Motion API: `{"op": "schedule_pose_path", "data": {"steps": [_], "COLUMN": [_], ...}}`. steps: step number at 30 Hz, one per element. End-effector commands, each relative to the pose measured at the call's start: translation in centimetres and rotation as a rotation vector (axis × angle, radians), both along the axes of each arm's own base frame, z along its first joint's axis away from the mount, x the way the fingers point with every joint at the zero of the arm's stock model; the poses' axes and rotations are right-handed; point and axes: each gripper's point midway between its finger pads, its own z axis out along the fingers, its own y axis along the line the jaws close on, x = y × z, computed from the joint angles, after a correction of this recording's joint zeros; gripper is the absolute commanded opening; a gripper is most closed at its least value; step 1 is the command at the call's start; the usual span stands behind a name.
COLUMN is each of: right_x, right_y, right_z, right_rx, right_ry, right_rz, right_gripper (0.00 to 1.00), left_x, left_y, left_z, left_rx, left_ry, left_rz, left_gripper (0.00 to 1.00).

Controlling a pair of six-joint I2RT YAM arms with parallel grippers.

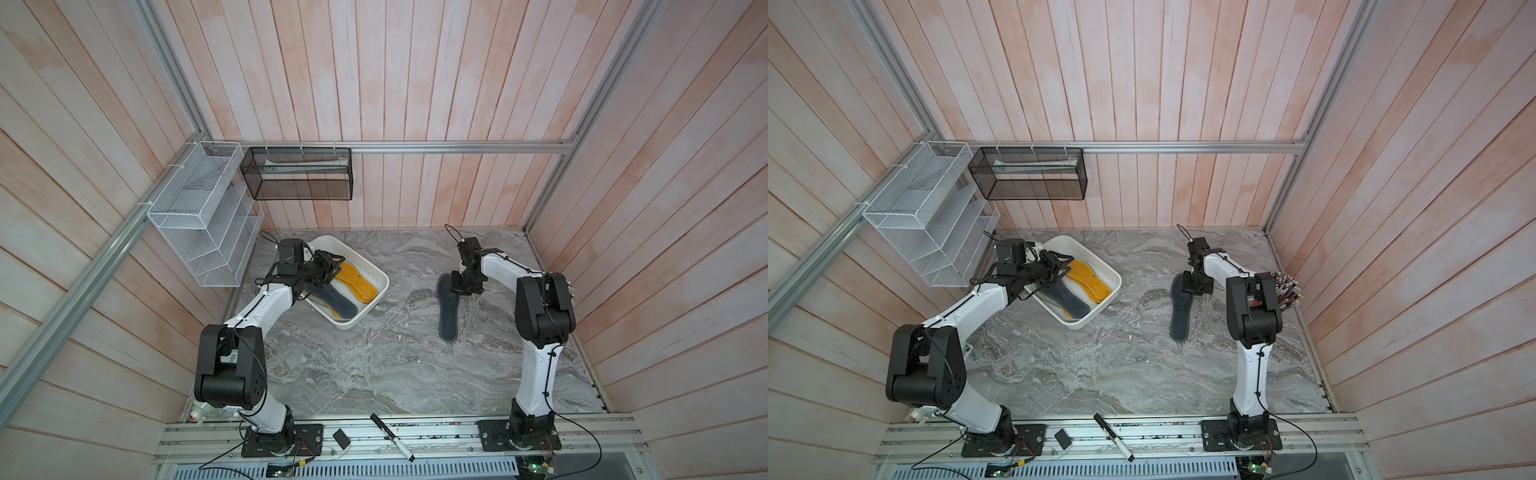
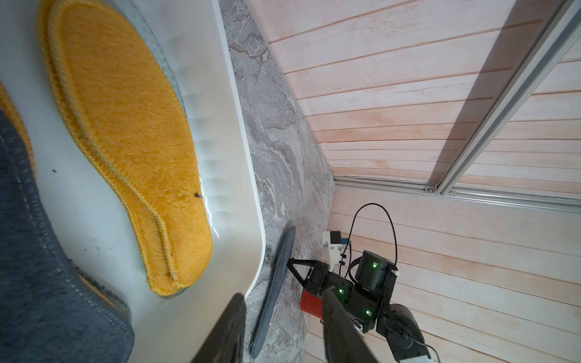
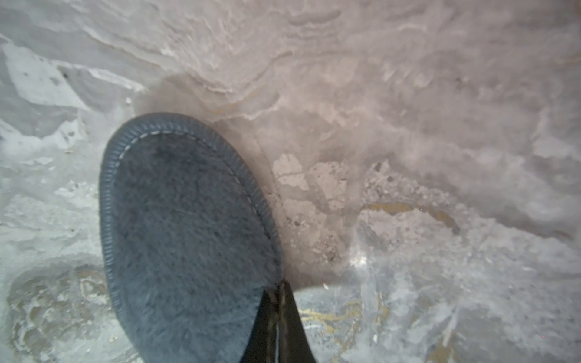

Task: Put the insoles into the storage box
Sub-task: Pick up the insole from the center of the board.

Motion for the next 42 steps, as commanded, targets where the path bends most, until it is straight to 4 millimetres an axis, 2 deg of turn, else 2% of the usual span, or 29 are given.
{"op": "schedule_pose_path", "data": {"steps": [1, 8, 11, 16, 23, 26, 29, 34, 39, 42], "right_x": [-2.1, 0.5, 0.9, 1.3, 1.2, 1.7, 2.5, 3.9, 4.7, 4.7], "right_y": [0.4, 1.4, 1.6, 1.9, 2.3, 2.7, 3.4, 4.7, 6.5, 7.8], "right_z": [-3.5, 1.4, 2.8, 4.2, 4.9, 6.6, 9.3, 14.0, 18.4, 20.5], "right_rx": [0.028, 0.107, 0.145, 0.210, 0.263, 0.287, 0.328, 0.398, 0.483, 0.513], "right_ry": [0.079, -0.128, -0.181, -0.232, -0.265, -0.312, -0.379, -0.465, -0.524, -0.543], "right_rz": [0.015, 0.033, 0.036, 0.033, 0.051, 0.078, 0.109, 0.157, 0.199, 0.230], "right_gripper": [0.00, 0.00, 0.00, 0.00, 0.00, 0.00, 0.00, 0.00, 0.00, 0.00], "left_x": [-0.4, -0.4, -0.3, -0.4, -0.7, -0.6, -0.5, 0.0, 0.2, 0.2], "left_y": [0.2, 0.2, 0.1, 0.1, 0.1, 0.1, -0.3, -2.9, -7.5, -10.3], "left_z": [0.7, 0.7, 0.8, 0.9, 0.9, 1.4, 2.1, 4.5, 5.8, 6.0], "left_rx": [0.006, 0.006, 0.005, 0.008, 0.015, 0.018, 0.015, 0.033, 0.116, 0.152], "left_ry": [-0.022, -0.024, -0.028, -0.032, -0.032, -0.051, -0.092, -0.237, -0.374, -0.437], "left_rz": [0.011, 0.007, 0.004, -0.002, -0.004, -0.009, -0.027, -0.121, -0.261, -0.333], "left_gripper": [0.41, 0.41, 0.41, 0.41, 0.41, 0.41, 0.42, 0.43, 0.44, 0.45]}}
